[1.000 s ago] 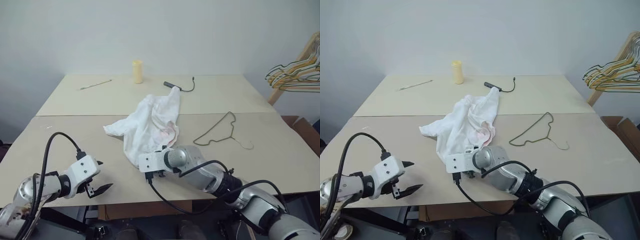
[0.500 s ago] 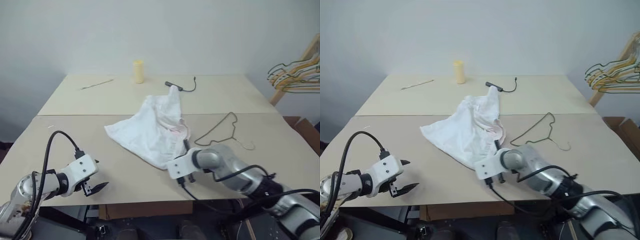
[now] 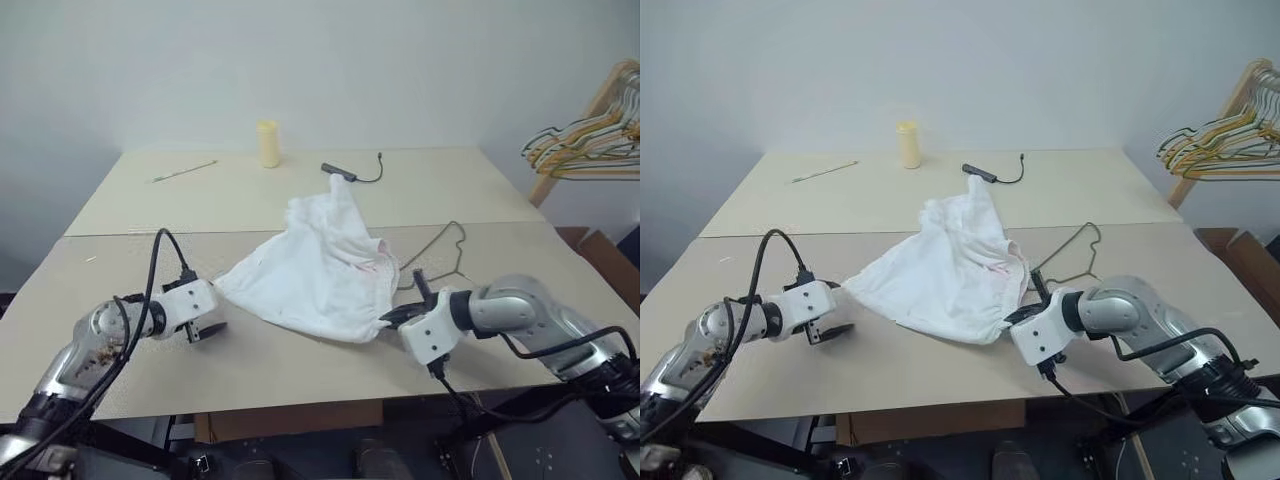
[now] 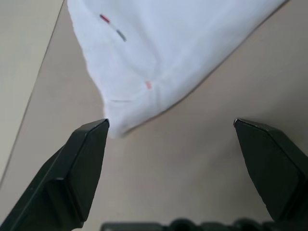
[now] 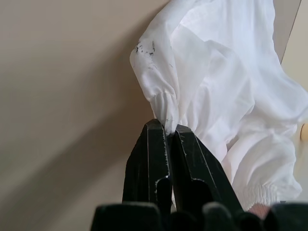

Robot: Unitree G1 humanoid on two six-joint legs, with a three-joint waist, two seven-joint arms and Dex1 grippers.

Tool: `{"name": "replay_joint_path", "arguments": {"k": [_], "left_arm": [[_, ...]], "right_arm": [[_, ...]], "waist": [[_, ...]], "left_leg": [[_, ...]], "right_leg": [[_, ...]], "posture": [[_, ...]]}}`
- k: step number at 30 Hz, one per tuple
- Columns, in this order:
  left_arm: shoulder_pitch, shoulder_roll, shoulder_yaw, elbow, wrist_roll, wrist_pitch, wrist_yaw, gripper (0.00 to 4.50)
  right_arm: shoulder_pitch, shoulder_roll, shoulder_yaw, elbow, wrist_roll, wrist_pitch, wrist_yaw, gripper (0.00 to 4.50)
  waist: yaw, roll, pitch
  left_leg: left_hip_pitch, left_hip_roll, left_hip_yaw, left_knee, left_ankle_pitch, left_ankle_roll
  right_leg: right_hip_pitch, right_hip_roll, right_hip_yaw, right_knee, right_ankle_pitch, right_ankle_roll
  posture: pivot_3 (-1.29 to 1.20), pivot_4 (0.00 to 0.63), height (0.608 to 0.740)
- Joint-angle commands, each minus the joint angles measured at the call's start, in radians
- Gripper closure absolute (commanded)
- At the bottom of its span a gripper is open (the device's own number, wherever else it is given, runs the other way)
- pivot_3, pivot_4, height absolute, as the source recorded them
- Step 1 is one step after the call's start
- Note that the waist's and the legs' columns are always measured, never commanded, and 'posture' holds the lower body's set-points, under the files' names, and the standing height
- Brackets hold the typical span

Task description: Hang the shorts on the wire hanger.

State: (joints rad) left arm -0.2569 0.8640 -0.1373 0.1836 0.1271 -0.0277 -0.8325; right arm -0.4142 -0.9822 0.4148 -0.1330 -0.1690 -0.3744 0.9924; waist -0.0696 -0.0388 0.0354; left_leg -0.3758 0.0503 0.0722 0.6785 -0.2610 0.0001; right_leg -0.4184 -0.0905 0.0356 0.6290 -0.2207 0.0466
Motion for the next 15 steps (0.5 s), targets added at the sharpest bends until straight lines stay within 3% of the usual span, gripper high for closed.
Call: {"name": "replay_joint_path", "arguments": {"k": [1,6,11,15], "left_arm": [[-0.091,-0.026,-0.048,0.149,0.063,-0.128,0.012,0.00],[-0.228,-0.102,-0.117,0.343,0.118,-0.229,0.003,0.00],[-0.295,-0.134,-0.141,0.460,0.106,-0.275,-0.110,0.00],[-0.321,-0.148,-0.138,0.518,0.090,-0.300,-0.178,0.93]], "right_arm": [[0.006,-0.024,-0.072,0.005,0.047,-0.051,0.023,4.48],[0.010,-0.014,-0.099,0.019,0.025,-0.046,0.024,4.48],[0.024,0.003,-0.113,0.006,0.014,-0.014,0.015,4.48],[0.032,0.015,-0.122,0.003,0.000,0.001,0.009,4.50]], "waist": [[-0.002,0.000,0.000],[0.002,0.002,-0.001],[-0.001,0.004,-0.003],[-0.004,0.005,-0.004]], "left_leg": [[0.001,0.000,0.000,0.000,0.000,0.000],[0.007,0.000,0.000,0.000,0.000,0.000],[0.009,0.000,0.000,0.001,0.000,0.000],[0.009,0.000,0.000,0.001,0.000,0.000]], "right_leg": [[0.000,0.000,0.000,0.000,0.000,0.000],[0.008,0.000,0.000,0.000,0.000,0.001],[0.012,-0.001,-0.001,-0.001,-0.001,0.001],[0.012,-0.001,-0.001,-0.001,-0.001,0.002]], "posture": [[-0.09,0.000,0.740],[-0.11,0.000,0.740],[-0.13,0.000,0.740],[-0.14,0.000,0.740]]}}
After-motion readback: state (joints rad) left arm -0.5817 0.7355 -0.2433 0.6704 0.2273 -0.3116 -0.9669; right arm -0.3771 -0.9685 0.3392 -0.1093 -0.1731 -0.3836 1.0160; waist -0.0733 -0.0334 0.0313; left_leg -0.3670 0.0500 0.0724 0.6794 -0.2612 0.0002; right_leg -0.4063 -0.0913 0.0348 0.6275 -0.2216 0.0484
